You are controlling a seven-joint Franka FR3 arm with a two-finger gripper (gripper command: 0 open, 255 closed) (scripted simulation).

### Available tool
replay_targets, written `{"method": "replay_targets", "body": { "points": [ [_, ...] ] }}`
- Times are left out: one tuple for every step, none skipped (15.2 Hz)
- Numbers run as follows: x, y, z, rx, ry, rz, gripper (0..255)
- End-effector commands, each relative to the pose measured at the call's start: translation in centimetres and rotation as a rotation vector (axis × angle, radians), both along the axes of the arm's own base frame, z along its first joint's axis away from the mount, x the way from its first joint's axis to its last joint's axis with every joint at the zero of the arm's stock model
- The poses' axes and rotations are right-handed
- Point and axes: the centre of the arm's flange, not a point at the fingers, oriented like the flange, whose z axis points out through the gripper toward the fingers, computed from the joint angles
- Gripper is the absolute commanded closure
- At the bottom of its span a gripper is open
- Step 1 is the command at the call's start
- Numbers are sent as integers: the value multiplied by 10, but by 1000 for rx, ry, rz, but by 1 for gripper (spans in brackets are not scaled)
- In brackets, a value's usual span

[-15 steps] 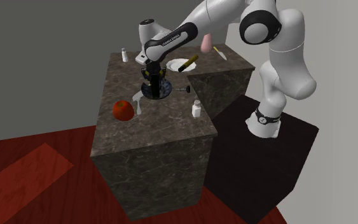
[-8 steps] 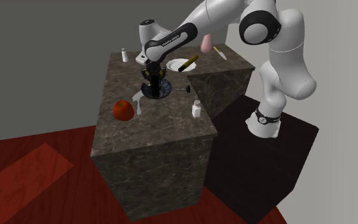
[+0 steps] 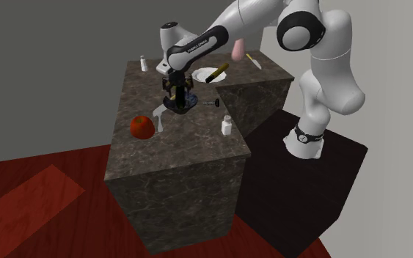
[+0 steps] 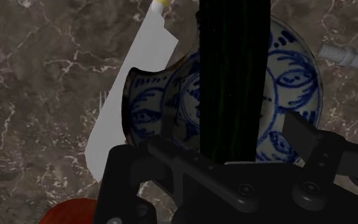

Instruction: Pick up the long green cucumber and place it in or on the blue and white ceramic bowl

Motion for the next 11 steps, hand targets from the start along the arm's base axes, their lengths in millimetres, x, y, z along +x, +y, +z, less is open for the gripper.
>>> {"method": "replay_targets", "body": {
  "points": [
    [2, 1, 19, 0, 0, 0, 0],
    [3, 2, 33, 0, 0, 0, 0],
    [4, 3, 43, 0, 0, 0, 0],
    [4, 3, 43, 0, 0, 0, 0],
    [4, 3, 43, 0, 0, 0, 0],
    [4, 3, 43, 0, 0, 0, 0],
    [4, 3, 43, 0, 0, 0, 0],
    [4, 3, 43, 0, 0, 0, 0],
    [4, 3, 43, 0, 0, 0, 0],
    [4, 3, 43, 0, 0, 0, 0],
    [4, 3, 43, 0, 0, 0, 0]
  ]
}}
